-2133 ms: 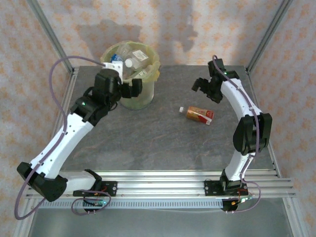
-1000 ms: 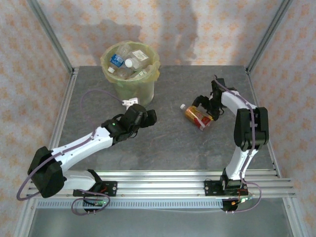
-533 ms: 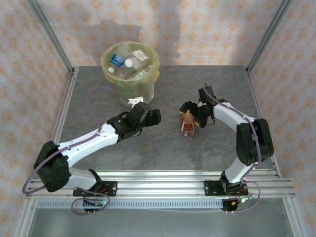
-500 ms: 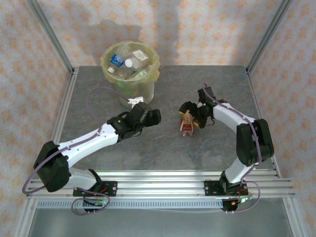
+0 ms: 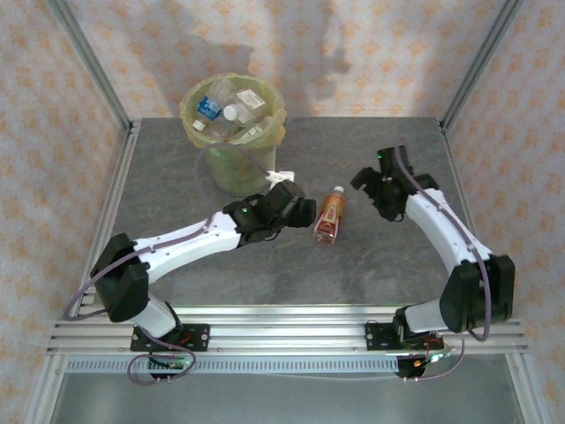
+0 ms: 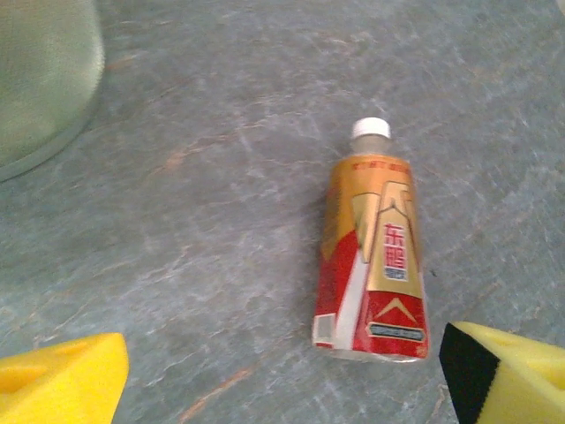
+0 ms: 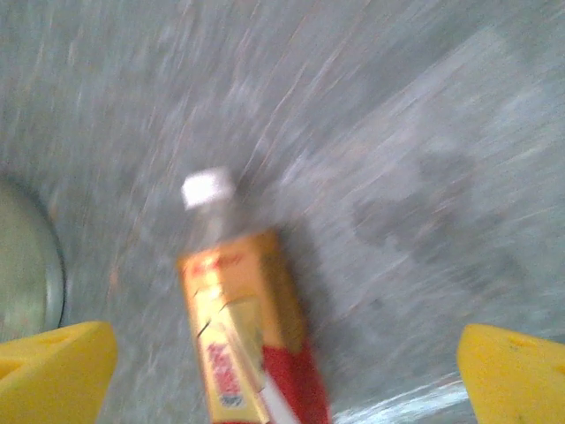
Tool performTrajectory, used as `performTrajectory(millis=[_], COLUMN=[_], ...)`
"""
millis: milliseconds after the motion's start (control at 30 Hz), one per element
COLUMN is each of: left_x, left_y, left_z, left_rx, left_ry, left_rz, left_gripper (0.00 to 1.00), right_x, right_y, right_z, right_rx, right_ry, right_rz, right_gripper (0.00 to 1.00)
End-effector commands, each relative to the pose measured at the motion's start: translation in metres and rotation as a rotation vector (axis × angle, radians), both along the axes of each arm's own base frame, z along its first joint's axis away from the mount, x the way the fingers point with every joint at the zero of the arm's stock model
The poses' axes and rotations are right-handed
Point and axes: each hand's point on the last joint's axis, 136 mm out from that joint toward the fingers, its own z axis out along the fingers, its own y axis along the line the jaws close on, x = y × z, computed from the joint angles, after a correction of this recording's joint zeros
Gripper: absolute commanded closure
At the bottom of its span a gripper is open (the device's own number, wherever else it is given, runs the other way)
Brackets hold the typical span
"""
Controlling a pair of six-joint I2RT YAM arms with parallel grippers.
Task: Put the plastic bottles in the bin
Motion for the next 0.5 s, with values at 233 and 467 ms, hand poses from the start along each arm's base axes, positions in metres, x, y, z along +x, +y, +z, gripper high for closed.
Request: performTrajectory(millis=[233, 467], left_x=[0.022, 0.037], left_y=[-0.064, -0.089], left_z=[-0.034, -0.069], left_rx=[0.275, 0.362], left_ry=[0.069, 0.136], left_rz=[-0.182, -0.221], left_gripper=[0.07, 0.05], right_x=[-0.059, -0.076], right_y=[-0.086, -0.098], right_z=[0.042, 0.064], right_rx=[-0.334, -0.368], right_ry=[0.022, -0.044], right_rz=[-0.195, -0.243], right_gripper=[0.01, 0.01])
